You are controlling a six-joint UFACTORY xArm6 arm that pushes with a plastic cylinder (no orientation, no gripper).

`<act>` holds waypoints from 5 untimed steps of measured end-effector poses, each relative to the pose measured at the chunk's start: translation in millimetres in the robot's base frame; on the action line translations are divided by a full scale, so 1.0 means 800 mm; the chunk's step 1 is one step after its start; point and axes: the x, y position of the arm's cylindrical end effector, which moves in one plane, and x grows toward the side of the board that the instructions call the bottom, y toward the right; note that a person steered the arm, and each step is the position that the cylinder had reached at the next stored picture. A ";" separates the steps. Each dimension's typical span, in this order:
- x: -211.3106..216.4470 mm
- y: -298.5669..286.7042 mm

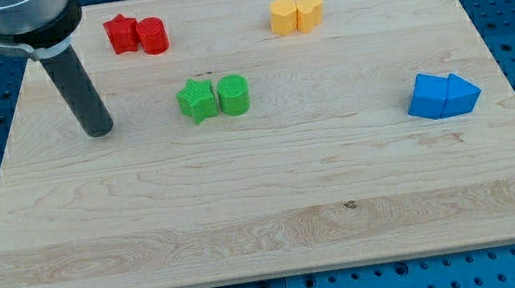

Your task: Push the green star slightly into the green circle

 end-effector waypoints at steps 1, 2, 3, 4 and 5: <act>0.000 0.011; -0.020 0.076; -0.060 0.127; -0.103 0.155; -0.138 0.169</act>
